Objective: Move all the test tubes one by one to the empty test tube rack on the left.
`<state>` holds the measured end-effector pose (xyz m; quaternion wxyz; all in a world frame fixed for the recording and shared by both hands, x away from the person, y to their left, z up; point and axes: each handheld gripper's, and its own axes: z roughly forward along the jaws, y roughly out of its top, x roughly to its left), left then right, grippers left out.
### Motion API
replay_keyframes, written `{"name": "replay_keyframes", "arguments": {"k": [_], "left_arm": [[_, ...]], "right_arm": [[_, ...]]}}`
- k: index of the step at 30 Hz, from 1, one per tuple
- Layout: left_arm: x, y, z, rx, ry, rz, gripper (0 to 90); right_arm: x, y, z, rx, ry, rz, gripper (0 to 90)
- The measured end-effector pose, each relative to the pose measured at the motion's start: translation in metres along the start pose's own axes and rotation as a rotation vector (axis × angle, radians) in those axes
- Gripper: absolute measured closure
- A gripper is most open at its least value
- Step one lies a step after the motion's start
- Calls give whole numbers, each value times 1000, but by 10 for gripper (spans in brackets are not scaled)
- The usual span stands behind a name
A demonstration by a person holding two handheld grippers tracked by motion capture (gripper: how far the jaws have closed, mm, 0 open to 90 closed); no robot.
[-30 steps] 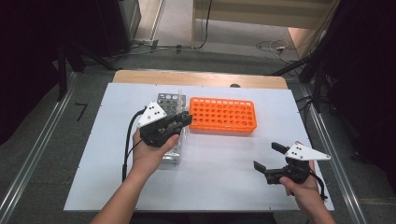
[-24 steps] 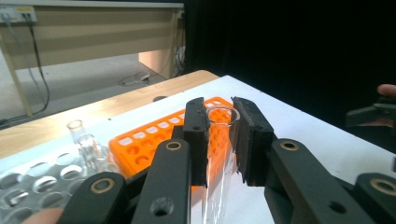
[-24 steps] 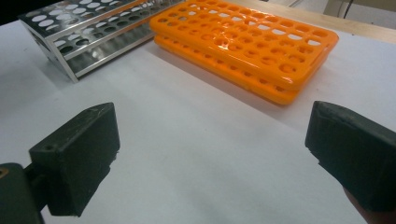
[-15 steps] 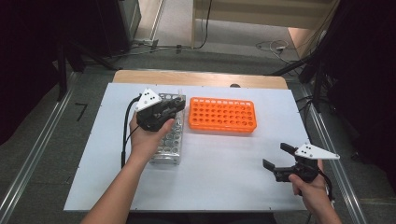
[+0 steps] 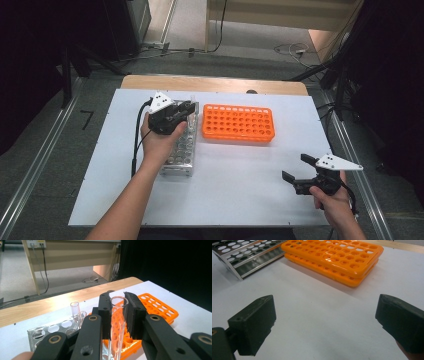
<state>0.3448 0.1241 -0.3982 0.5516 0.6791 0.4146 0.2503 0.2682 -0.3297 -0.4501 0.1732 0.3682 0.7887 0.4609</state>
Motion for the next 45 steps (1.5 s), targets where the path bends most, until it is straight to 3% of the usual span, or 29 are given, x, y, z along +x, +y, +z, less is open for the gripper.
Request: {"name": "replay_keyframes", "arguments": {"k": [15, 24, 38, 45], "left_arm": [[1, -11, 10, 13, 31, 0, 759], [-1, -14, 11, 35, 51, 29, 758], [-9, -23, 14, 122, 68, 73, 750], [-10, -27, 17, 173, 79, 73, 744]], "right_arm": [[0, 0, -1, -6, 5, 4, 18], [0, 0, -1, -5, 7, -1, 18], [1, 0, 1, -1, 8, -4, 18], [1, 0, 1, -1, 8, -3, 18]]}}
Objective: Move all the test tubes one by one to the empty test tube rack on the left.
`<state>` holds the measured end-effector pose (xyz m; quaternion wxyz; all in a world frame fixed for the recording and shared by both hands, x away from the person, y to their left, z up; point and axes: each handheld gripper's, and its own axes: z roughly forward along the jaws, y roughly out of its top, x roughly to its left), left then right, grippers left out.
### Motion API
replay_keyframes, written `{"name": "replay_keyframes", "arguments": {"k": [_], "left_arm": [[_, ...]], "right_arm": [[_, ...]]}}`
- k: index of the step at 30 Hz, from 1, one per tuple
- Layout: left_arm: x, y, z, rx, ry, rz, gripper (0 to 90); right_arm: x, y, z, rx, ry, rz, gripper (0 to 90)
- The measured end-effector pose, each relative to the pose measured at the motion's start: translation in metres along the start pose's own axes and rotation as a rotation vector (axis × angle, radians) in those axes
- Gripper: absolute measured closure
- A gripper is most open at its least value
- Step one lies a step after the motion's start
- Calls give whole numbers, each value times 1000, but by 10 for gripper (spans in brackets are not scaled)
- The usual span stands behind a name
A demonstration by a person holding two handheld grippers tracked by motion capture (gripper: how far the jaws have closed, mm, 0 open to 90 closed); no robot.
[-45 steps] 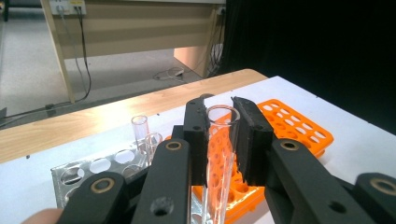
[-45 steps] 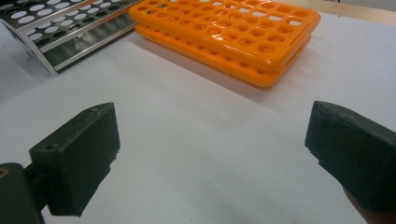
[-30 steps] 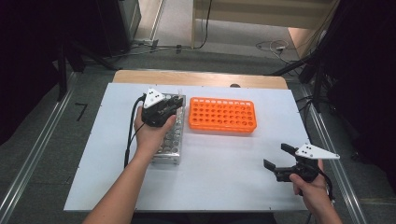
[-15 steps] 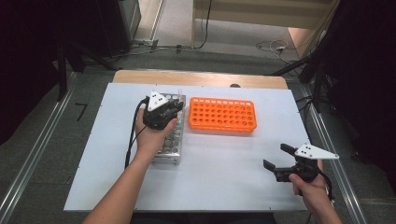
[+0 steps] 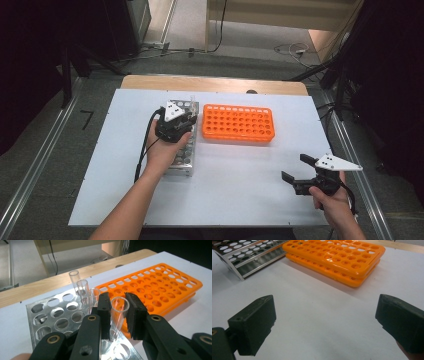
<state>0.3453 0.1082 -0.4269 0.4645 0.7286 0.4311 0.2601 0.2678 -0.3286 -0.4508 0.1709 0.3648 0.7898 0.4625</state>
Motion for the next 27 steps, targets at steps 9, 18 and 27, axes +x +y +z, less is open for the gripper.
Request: {"name": "replay_keyframes", "arguments": {"k": [9, 18, 27], "left_arm": [[0, 0, 5, 48, -8, -8, 706], [5, 3, -5, 8, -72, -61, 463], [6, 2, -22, -57, -139, -102, 161]], "right_arm": [[-1, 0, 0, 1, 3, 7, 19], [-1, -1, 2, 0, 7, 5, 18], [0, -1, 1, -3, 7, 3, 19]]}}
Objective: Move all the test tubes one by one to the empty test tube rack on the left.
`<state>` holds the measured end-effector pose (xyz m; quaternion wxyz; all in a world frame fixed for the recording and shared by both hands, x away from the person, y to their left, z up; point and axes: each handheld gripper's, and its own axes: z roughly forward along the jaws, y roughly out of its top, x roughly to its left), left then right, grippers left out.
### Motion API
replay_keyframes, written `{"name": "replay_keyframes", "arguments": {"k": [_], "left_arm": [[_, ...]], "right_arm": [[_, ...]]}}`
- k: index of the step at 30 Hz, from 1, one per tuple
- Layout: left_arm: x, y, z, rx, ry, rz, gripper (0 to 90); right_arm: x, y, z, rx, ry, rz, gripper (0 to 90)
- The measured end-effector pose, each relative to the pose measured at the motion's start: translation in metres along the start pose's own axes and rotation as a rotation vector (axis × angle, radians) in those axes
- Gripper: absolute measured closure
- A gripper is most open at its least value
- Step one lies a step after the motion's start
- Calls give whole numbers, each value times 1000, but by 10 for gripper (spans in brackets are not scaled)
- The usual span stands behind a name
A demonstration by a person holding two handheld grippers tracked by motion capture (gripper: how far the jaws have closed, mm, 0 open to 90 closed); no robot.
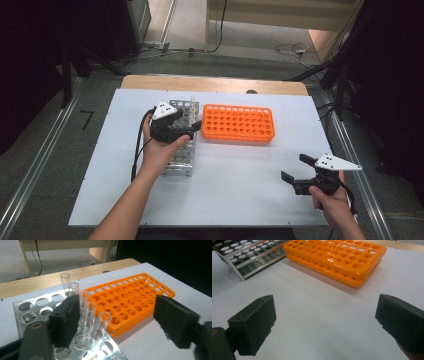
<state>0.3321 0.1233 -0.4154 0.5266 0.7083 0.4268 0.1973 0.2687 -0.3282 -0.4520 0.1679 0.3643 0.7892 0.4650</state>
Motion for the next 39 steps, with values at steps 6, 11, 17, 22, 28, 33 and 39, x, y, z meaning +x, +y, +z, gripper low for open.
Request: {"name": "replay_keyframes", "arguments": {"k": [6, 11, 17, 22, 28, 33, 39], "left_arm": [[-2, -5, -14, -27, -39, -4, 35], [-3, -10, -24, -37, -68, -8, 0], [-8, -17, -35, -40, -93, -7, 0], [-10, -23, -45, -42, -102, 1, 0], [-11, -32, -59, -54, -106, 13, 0], [-8, -39, -72, -74, -102, 11, 0], [-4, -48, -85, -77, -90, 19, 0]], "right_arm": [[0, 0, 0, -2, -1, -1, 19], [0, 0, 0, 0, -4, -4, 19], [2, 0, 1, 3, -2, -5, 19], [3, 0, 2, 3, -1, -6, 18], [3, 0, 3, 5, -1, -6, 18], [3, 0, 4, 7, -2, -9, 19], [4, -1, 6, 11, 0, -8, 18]]}}
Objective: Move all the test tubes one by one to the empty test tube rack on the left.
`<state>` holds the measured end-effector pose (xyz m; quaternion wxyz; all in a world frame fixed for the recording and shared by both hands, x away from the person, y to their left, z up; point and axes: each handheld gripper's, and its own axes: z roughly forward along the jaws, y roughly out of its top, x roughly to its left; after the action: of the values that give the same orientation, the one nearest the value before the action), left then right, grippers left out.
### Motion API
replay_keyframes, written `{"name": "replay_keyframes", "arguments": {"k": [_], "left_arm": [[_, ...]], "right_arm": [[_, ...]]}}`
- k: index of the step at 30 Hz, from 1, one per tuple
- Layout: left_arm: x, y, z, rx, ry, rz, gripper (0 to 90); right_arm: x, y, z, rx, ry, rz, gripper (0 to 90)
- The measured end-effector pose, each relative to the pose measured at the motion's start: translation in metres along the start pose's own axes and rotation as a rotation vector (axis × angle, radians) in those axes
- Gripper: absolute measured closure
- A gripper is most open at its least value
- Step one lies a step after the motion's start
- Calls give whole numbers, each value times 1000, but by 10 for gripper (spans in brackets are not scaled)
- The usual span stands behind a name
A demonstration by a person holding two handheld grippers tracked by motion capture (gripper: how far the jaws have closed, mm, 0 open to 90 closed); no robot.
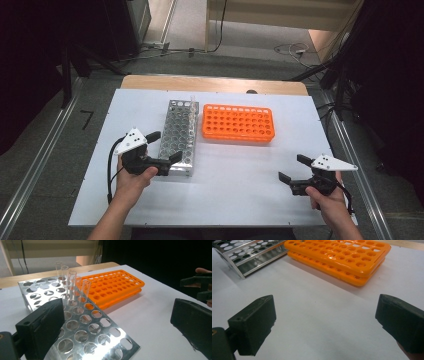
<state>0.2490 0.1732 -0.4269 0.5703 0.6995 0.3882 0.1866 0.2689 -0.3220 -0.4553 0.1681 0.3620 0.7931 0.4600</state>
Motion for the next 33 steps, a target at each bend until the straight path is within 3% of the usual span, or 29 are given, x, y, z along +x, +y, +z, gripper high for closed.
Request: {"name": "replay_keyframes", "arguments": {"k": [8, 16, 23, 26, 33], "left_arm": [[3, -15, -22, -13, 7, 3, 0], [11, -33, -41, 3, 43, 0, 0], [18, -44, -59, -22, 54, -42, 0], [19, -45, -62, -19, 79, -21, 0], [25, -50, -66, -26, 82, -33, 0]], "right_arm": [[0, -1, 0, 1, -2, 0, 18], [-1, -1, 0, -12, 7, 0, 18], [-8, -6, 2, -18, 0, 8, 18], [-11, -7, 3, -16, -7, 21, 18], [-16, -9, 5, -16, -9, 22, 18]]}}
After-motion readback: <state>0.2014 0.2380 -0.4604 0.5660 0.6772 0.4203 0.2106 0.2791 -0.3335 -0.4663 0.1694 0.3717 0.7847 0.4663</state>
